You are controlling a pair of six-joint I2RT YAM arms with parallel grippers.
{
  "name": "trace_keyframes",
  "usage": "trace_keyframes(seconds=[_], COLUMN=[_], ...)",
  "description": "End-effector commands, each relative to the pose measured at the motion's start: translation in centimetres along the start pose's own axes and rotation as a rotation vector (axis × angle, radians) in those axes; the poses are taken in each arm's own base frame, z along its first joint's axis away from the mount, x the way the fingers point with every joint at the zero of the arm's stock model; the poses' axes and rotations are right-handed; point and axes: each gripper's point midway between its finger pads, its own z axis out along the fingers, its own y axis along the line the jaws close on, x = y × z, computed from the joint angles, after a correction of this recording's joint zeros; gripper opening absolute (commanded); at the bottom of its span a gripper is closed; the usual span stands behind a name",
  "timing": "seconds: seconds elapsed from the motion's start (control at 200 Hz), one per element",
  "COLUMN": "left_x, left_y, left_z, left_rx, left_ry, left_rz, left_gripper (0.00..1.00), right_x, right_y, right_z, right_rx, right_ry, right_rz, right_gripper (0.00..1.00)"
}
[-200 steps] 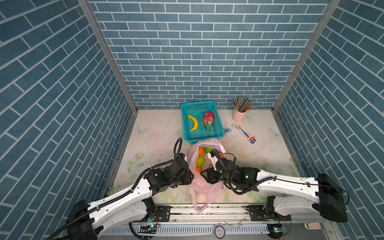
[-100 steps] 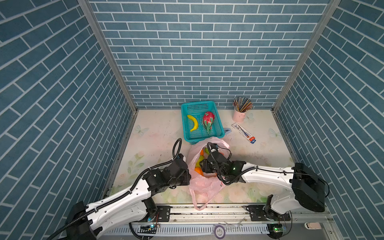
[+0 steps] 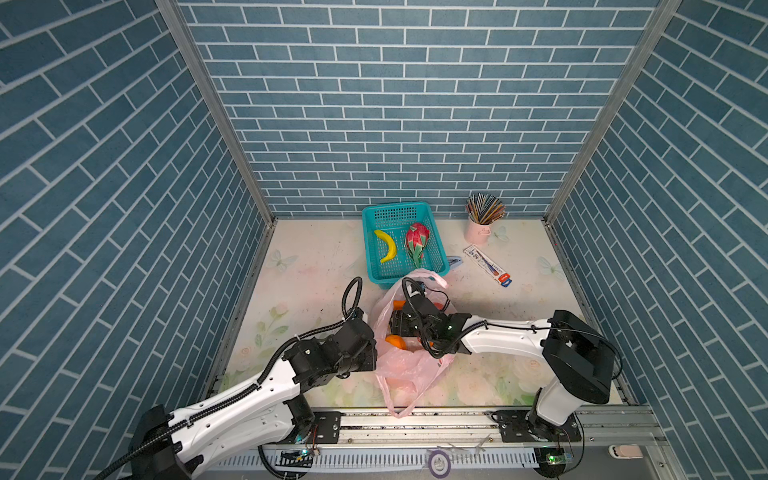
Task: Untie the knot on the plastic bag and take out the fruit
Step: 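Grasp the green pear inside the bag with the right gripper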
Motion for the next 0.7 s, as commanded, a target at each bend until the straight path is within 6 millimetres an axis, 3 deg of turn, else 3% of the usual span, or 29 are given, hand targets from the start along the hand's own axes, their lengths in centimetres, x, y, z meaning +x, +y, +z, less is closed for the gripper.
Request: trace_keyframes(seconds=[0.0,0.175,0.265,0.3,0.355,0.425,0.695], left_x=[-0.5,-0.7,-0.7,-0.7,-0.9,-1.4,-3.9], left_y=[0.4,0.4,0.4,0.4,0.3,0.1,-1.6], left_z=[-0.4,-0.4,-0.4,-0.4,-0.4,-0.8,-2.2], left_rx=[-0.026,-0.030,-0.029,-0.029,-0.029,-0.027,0.014], left_ry=[-0.027,-0.035,-0.036,-0.039,-0.046,-0.063,-0.165], left_rz=[0.005,0.008,0.005,0.005,0.010,0.016,0.036], left_gripper=[0.19,0.19,0.22,0.26,0.44,0.57,0.72], right_x=[-0.1,0.4,0.7,0.8,0.8,0.8,-0.1], right_y=[0.0,-0.6,-1.1,-1.3,-1.4,-1.2,-0.2], right_z=[1.1,2.4,2.7,2.7,2.7,2.5,0.9], right_rx=[0.001,0.016,0.024,0.023,0.016,0.001,-0.031], right_ry=[0.005,0.022,0.030,0.032,0.035,0.034,0.024], right_rz=[0.017,0.011,0.011,0.013,0.015,0.014,-0.021], right_gripper=[0.77,0.76,0.70,0.66,0.60,0.55,0.51])
